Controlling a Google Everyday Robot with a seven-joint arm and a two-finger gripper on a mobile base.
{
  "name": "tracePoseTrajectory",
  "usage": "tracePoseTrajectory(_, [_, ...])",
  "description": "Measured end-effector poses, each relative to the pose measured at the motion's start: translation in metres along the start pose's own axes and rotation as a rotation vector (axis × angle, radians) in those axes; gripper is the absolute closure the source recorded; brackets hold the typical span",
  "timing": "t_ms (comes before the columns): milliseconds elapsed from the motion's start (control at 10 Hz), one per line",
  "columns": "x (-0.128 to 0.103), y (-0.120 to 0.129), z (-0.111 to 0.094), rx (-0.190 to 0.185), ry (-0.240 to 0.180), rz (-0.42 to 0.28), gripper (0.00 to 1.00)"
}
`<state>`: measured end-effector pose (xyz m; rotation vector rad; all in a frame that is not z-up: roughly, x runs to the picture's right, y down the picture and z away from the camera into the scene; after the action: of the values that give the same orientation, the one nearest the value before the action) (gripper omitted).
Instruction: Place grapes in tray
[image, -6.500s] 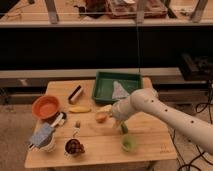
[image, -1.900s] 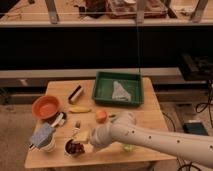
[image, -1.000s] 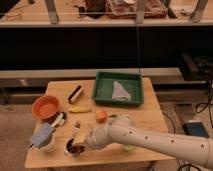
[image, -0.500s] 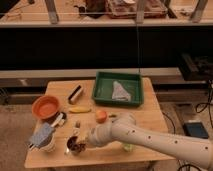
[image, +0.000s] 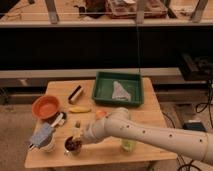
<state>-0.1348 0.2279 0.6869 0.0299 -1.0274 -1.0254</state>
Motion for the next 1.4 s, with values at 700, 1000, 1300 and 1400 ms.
tracePoseTrajectory(700, [0.019,-0.012,-0.065,0.060,0.092,-0.002,1.00])
tracePoseTrajectory(1000, [0.030,-0.028,-0.134,0.131,0.198,0.007,1.00])
tracePoseTrajectory(1300, [0.054,-0.011,-0.208,0.132,0.358,0.101,1.00])
tracePoseTrajectory(1400, [0.058,-0.007,-0.217,0.131,0.376,0.123,1.00])
